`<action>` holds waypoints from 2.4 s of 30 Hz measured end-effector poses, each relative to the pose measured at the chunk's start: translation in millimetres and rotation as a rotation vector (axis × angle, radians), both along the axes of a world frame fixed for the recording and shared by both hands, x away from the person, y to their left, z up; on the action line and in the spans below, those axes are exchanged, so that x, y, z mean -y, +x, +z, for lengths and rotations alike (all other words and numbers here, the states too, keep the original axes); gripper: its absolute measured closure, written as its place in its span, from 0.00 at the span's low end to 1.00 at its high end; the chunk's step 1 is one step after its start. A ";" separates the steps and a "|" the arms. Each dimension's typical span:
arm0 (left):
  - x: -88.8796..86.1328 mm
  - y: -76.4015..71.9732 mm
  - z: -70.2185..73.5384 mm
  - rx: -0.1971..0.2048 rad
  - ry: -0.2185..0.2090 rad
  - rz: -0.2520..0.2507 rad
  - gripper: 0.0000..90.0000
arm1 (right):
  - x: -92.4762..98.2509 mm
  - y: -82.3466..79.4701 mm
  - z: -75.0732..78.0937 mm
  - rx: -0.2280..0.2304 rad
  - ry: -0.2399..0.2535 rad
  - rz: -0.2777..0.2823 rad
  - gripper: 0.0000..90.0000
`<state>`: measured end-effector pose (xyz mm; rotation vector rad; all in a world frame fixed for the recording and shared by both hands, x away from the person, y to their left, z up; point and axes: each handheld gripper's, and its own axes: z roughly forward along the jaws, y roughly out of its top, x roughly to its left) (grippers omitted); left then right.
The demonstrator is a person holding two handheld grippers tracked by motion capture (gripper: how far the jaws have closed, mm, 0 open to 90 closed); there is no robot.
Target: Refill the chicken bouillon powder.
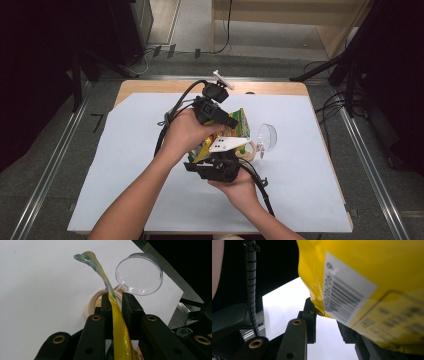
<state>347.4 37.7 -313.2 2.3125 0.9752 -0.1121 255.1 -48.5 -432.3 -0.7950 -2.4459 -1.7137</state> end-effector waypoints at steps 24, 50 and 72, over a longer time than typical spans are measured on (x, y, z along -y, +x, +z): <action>-6.9 7.8 -0.3 -0.019 -0.014 0.016 0.88 | -3.8 2.3 3.0 -0.020 0.015 0.004 0.79; -10.2 16.6 -2.3 -0.064 -0.055 0.034 0.88 | -1.3 6.4 7.6 -0.012 -0.012 0.031 0.80; -13.3 21.3 -7.9 -0.089 -0.067 0.033 0.88 | -1.8 7.0 4.9 -0.014 -0.029 0.029 0.80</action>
